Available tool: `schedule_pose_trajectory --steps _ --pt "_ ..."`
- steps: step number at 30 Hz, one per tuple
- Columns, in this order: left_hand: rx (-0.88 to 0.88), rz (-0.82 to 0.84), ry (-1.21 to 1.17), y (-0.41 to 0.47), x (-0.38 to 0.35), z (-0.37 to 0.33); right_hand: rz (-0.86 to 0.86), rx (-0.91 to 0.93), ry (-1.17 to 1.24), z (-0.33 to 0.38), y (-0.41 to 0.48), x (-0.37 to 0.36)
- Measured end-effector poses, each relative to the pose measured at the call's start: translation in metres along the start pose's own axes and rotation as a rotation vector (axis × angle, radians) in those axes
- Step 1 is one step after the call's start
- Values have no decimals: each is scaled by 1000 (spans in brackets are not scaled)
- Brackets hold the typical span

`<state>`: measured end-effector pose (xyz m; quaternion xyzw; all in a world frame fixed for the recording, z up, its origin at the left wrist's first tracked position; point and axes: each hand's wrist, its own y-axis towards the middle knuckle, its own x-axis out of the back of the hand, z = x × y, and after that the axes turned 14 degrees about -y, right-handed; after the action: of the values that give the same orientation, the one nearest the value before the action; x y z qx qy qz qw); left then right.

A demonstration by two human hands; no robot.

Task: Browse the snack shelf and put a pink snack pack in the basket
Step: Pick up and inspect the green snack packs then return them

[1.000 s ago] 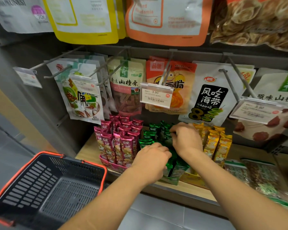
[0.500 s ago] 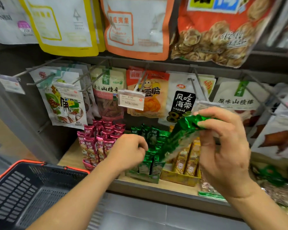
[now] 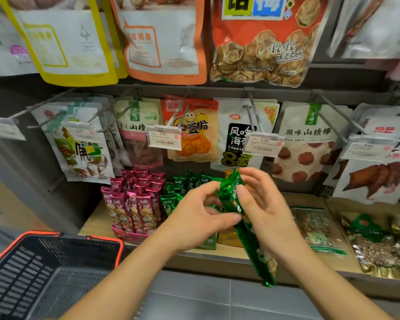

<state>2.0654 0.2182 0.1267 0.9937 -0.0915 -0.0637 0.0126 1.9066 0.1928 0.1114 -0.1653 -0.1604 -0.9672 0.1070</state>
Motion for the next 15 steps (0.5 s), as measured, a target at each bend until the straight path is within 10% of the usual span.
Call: schedule_pose_trajectory --steps 9,15 --pt "-152 -293 -56 6 22 -18 278 -47 -331 -11 -3 4" --pt "-87 -186 58 5 28 -17 306 -31 -501 -14 -13 -5"
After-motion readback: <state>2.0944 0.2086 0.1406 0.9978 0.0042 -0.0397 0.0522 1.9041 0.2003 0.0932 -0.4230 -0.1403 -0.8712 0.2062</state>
